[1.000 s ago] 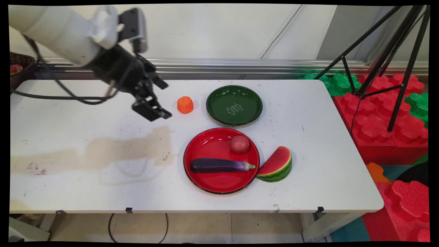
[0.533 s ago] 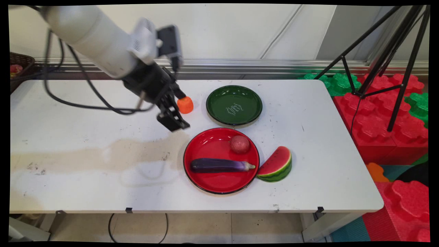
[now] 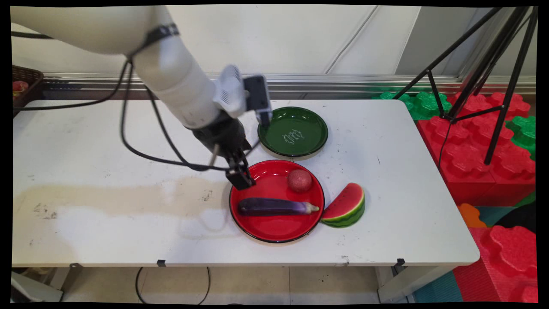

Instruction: Pick up the eggplant from the red plate

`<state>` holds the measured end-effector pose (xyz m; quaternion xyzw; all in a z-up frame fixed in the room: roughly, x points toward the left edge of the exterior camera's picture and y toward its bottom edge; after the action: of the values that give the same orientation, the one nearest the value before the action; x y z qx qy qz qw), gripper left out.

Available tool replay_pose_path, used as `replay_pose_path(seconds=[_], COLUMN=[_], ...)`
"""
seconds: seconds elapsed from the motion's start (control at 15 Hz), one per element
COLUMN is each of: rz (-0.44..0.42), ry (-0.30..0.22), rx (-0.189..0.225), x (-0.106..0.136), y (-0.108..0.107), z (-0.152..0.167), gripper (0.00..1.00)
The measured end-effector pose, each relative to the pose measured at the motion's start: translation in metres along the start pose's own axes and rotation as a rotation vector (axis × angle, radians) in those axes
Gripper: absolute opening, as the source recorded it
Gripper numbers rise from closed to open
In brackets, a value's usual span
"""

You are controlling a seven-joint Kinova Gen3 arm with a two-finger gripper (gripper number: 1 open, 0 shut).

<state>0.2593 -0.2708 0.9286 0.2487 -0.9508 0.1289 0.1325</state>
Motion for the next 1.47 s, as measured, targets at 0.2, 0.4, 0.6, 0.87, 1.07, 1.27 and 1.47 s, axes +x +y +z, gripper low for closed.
replay_pose_path(seconds=[0.2,0.4,0.6,0.87,1.07,1.27,1.47], rz=[-0.001,0.002,0.004,0.006,0.005,0.003,0.005], ry=[-0.034,-0.062,-0.078,-0.08,-0.074,-0.068,-0.066], rx=[-0.018,-0.04,-0.06,-0.076,-0.083,-0.085,-0.086], x=[0.01,0.019,0.025,0.03,0.034,0.037,0.039], y=[0.006,0.012,0.017,0.022,0.025,0.027,0.029], z=[0.026,0.055,0.083,0.112,0.129,0.142,0.15], gripper=[1.0,1.0,1.0,1.0,1.0,1.0,1.0])
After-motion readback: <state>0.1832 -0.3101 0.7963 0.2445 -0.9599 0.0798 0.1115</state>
